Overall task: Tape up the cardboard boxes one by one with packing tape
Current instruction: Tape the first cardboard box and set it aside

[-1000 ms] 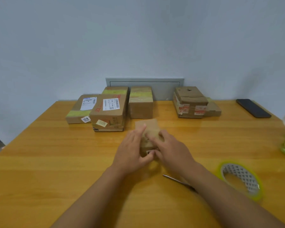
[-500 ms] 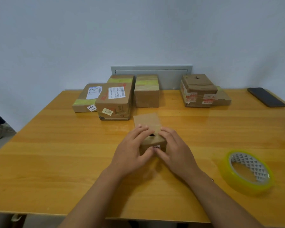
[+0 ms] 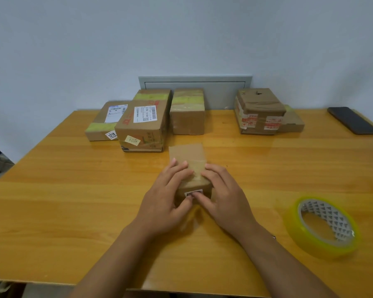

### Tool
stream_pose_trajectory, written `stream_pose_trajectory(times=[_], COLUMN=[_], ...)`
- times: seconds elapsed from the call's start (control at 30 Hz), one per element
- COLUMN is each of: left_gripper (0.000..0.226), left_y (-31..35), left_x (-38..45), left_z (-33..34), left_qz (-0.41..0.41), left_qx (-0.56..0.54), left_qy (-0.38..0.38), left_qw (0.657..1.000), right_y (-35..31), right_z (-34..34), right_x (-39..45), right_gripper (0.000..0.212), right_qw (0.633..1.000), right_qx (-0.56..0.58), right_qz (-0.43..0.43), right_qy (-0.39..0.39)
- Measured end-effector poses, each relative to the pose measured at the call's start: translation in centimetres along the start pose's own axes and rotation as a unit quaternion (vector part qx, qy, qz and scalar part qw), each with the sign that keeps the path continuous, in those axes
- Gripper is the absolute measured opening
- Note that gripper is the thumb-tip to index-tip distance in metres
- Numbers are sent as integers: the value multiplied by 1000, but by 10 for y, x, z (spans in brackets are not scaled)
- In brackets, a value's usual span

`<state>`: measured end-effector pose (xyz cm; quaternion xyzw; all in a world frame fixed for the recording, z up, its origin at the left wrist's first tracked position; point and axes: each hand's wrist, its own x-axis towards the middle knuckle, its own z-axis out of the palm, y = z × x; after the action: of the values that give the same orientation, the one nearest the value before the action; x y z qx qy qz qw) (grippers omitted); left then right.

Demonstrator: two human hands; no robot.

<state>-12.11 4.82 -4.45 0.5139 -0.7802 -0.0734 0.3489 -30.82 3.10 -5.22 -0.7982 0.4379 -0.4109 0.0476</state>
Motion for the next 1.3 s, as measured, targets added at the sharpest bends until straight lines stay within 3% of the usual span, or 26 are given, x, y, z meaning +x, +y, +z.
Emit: stream_pose_trajectory(times=[0.33, 1.3], left_gripper=[52, 47], left_y=[5, 3], left_x=[1, -2], left_z=[1, 6], left_qz=[-1, 0], left_qx=[39, -11], left_qy=[14, 39], left_qw=[999, 999], right_y=[-1, -3], right_z=[-1, 0], right_x=[-1, -3], right_gripper=[48, 48], right_qw=[1000, 999], right_qx=[9, 16], right_qz=[10, 26], right_qy=[-9, -12])
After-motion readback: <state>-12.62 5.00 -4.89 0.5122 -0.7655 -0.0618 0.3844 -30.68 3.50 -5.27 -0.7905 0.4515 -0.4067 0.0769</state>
